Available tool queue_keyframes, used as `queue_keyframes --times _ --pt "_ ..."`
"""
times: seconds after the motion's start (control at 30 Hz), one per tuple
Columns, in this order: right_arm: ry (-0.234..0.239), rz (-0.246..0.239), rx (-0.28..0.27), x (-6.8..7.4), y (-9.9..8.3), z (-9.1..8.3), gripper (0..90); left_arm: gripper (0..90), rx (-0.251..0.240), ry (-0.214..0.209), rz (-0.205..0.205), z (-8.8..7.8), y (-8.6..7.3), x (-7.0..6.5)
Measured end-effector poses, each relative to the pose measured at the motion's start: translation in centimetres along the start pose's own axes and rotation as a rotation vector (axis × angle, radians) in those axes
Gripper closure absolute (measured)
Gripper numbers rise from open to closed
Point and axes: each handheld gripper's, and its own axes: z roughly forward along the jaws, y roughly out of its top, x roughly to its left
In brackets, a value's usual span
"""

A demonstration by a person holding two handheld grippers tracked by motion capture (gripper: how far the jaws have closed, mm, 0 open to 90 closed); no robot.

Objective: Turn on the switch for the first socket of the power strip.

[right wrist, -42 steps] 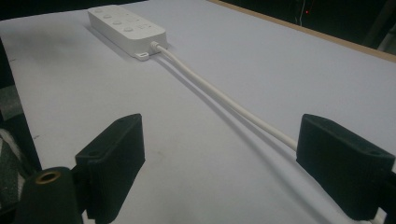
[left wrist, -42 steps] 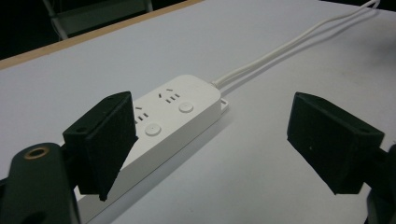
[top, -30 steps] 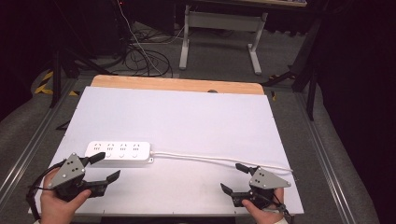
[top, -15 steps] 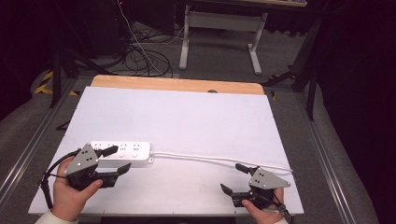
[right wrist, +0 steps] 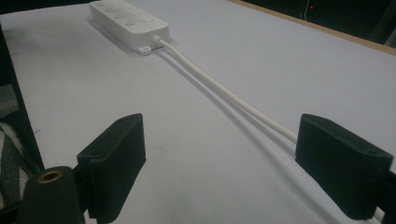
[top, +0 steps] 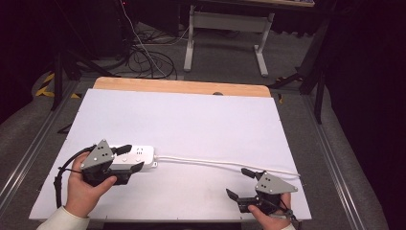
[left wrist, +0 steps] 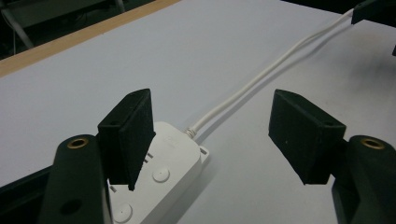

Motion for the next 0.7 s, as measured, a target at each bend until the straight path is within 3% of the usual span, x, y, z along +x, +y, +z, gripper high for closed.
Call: queue_keyframes --times 0.43,0.67,0.7 --pt "0.002 -0.001 0.002 0.0 0.0 0.1 16.3 35.8 0.038 0.006 -0.018 2.4 0.6 0.9" --pt "0.003 -0.004 0.000 0.0 0.0 0.0 16.4 38.8 0.050 0.014 -0.024 2.4 0.6 1.1" --pt "0.003 -0.003 0.000 0.0 0.0 0.0 16.4 42.5 0.052 0.016 -0.025 2.4 0.6 1.1"
